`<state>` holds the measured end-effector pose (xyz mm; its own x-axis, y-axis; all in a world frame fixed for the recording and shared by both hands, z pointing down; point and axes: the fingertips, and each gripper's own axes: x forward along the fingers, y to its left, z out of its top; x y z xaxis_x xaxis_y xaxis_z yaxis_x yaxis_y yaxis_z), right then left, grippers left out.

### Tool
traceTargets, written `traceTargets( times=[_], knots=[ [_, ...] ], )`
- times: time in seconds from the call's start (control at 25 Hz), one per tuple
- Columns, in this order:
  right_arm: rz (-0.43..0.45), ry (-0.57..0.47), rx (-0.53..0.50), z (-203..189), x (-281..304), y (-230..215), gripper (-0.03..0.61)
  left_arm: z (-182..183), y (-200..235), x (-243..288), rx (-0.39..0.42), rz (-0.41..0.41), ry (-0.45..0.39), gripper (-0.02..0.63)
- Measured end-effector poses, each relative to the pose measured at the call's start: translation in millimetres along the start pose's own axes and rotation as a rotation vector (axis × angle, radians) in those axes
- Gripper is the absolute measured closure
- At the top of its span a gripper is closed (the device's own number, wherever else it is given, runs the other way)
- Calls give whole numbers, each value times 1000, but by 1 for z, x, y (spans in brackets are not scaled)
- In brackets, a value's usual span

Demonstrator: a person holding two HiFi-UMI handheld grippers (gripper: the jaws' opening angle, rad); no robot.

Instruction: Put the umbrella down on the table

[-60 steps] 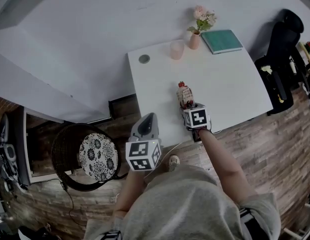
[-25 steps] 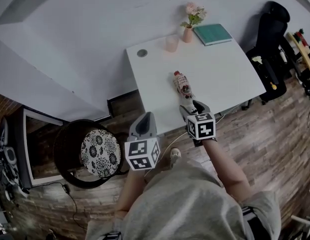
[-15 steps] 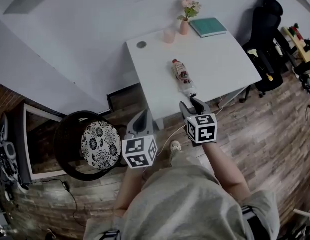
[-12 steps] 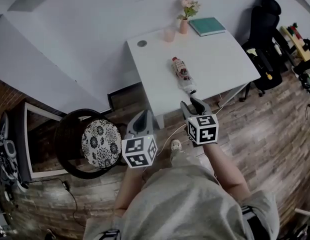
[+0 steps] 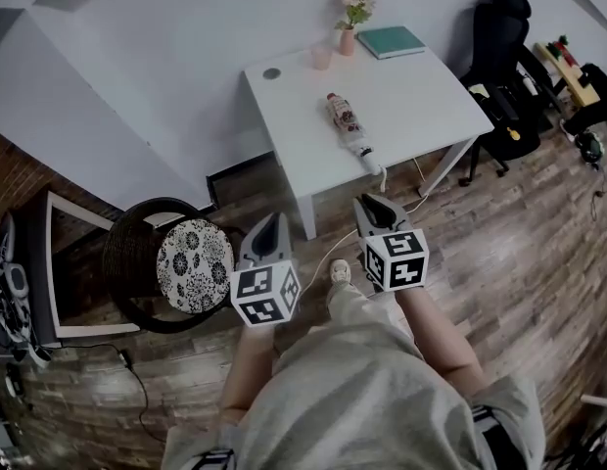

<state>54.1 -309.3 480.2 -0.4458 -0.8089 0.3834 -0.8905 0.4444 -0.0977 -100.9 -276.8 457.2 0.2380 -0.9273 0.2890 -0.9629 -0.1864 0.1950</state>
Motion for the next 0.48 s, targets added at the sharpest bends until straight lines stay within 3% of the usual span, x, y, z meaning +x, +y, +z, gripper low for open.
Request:
traceTargets(
  times=[0.24,0.48],
  knots=[
    [-10,-18,-7,-11,-40,18,577,-8,-10,-39,-5,3,-16,606],
    [0,-55,-26,-15,-76,41,577,-14,-20,-74,1,-5,-32,606]
  ],
)
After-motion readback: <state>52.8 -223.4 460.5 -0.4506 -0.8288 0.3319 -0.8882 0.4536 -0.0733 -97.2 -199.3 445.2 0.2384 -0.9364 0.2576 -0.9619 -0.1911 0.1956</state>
